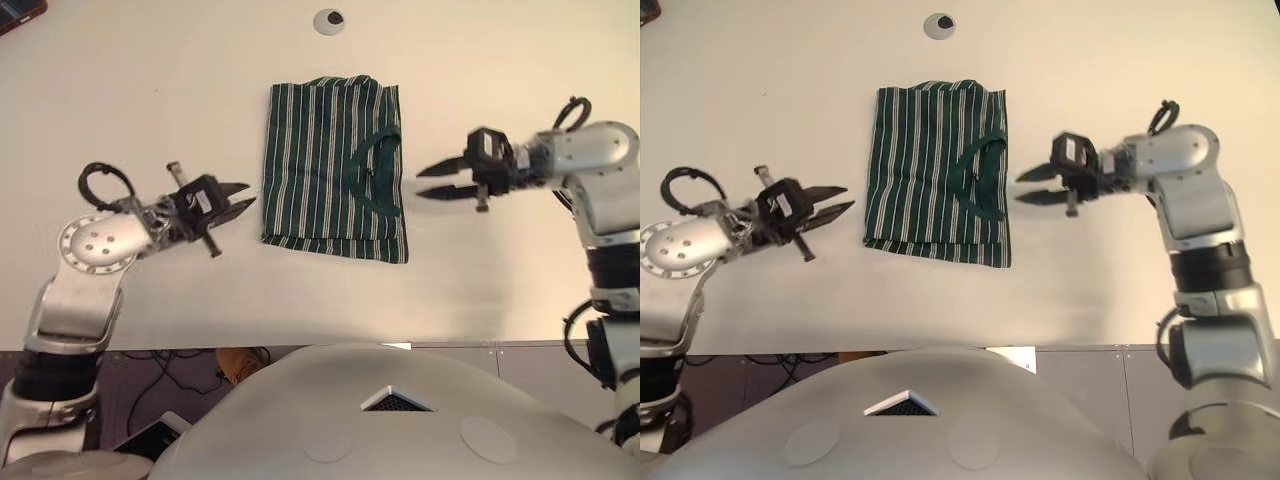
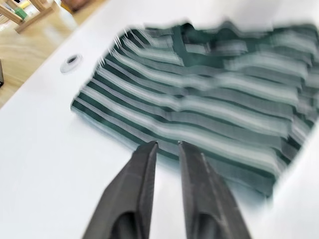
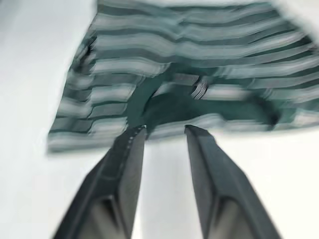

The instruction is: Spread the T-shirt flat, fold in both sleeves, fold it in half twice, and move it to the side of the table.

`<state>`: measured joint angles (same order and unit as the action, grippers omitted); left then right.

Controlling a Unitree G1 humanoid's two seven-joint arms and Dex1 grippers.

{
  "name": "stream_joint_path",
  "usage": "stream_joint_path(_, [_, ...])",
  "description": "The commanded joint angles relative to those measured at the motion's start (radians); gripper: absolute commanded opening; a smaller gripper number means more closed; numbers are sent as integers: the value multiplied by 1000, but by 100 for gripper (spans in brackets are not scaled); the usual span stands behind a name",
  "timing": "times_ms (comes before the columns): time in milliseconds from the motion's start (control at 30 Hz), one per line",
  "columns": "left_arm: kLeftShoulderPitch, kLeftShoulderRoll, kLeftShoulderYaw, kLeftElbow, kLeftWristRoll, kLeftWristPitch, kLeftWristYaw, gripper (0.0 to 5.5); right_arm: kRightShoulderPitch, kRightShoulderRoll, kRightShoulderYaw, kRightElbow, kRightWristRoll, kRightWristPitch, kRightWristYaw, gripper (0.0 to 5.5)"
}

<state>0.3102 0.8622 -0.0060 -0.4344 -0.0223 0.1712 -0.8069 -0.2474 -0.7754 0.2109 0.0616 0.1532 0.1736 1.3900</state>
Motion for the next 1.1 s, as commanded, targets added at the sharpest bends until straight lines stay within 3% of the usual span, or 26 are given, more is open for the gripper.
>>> stream_joint_path(33, [85,83,-69,117,249,-263,76,139,93,-35,40,-6,-77,-209,-19,208])
stream_joint_path(133, [71,63,-146,202,381,-382,138,139,177,9,69,22,-180,-410,-159,214])
stream_joint_path(367, [-13,43,-234,264,482,-484,166,139,194,92,88,86,-285,-619,-395,214])
stream_joint_path(600, [-107,14,-313,246,512,-501,124,139,191,51,162,98,-365,-792,-406,214])
stream_joint_path(833, [-100,33,-313,240,526,-503,136,139,114,-51,147,154,-414,-954,-424,214])
stream_joint_path(1100, [-138,50,-331,257,557,-548,120,139,120,-9,226,188,-467,-1004,-467,214])
